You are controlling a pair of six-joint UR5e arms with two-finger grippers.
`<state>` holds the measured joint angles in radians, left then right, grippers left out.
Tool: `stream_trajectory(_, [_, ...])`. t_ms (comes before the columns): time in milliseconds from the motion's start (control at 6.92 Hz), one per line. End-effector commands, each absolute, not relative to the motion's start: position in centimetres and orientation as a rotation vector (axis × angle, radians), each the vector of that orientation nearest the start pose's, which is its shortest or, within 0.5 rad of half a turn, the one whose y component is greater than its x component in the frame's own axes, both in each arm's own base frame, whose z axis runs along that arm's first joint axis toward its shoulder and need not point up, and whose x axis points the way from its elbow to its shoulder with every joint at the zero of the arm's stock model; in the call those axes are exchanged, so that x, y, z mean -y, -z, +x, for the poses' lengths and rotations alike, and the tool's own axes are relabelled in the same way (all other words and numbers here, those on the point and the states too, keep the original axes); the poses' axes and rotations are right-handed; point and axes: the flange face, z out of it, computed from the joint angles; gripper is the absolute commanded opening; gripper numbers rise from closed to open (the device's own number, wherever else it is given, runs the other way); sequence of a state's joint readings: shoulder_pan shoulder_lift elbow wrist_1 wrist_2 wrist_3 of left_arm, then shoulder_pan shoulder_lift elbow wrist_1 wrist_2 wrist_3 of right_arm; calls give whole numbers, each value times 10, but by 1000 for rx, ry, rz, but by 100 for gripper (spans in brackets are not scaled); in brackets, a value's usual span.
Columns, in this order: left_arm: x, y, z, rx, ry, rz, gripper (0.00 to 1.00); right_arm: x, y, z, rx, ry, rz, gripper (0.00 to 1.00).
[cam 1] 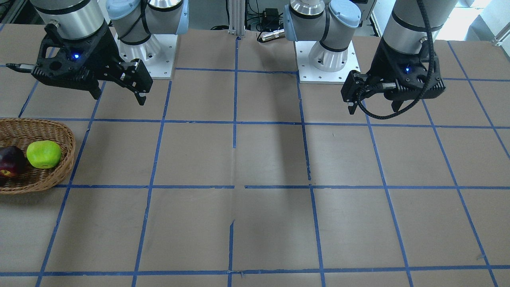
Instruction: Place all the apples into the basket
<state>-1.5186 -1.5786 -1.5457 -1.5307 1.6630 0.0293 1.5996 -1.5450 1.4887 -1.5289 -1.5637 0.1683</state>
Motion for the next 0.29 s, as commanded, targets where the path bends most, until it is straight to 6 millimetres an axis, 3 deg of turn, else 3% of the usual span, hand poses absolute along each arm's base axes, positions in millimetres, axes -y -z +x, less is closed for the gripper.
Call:
stream_trajectory(0, [507, -500, -98, -3045, 78, -41, 100, 499, -509, 148, -3128, 16, 216, 100])
stream_trajectory(145, [507, -500, -98, -3045, 78, -41, 100, 499, -509, 148, -3128, 16, 216, 100])
